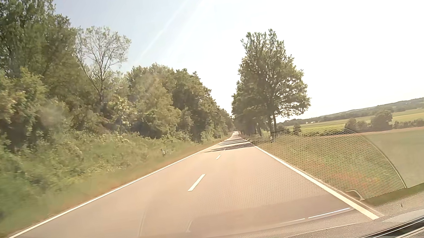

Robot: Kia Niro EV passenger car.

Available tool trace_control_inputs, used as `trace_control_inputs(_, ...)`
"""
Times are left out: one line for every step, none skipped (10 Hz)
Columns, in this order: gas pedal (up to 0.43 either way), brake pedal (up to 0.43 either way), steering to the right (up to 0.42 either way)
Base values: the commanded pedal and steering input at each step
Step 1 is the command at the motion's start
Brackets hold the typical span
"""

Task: Follow the waypoints while adhering to traffic rules and regulations

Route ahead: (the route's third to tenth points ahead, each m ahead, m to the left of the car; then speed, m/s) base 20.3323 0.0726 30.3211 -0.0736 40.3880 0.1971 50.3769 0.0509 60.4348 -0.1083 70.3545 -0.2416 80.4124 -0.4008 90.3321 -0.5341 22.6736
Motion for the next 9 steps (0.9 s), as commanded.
trace_control_inputs(0.268, 0.0, -0.003)
trace_control_inputs(0.268, 0.0, -0.003)
trace_control_inputs(0.28, 0.0, -0.003)
trace_control_inputs(0.28, 0.0, -0.003)
trace_control_inputs(0.287, 0.0, -0.003)
trace_control_inputs(0.287, 0.0, -0.002)
trace_control_inputs(0.287, 0.0, -0.001)
trace_control_inputs(0.268, 0.0, -0.001)
trace_control_inputs(0.248, 0.0, -0.002)
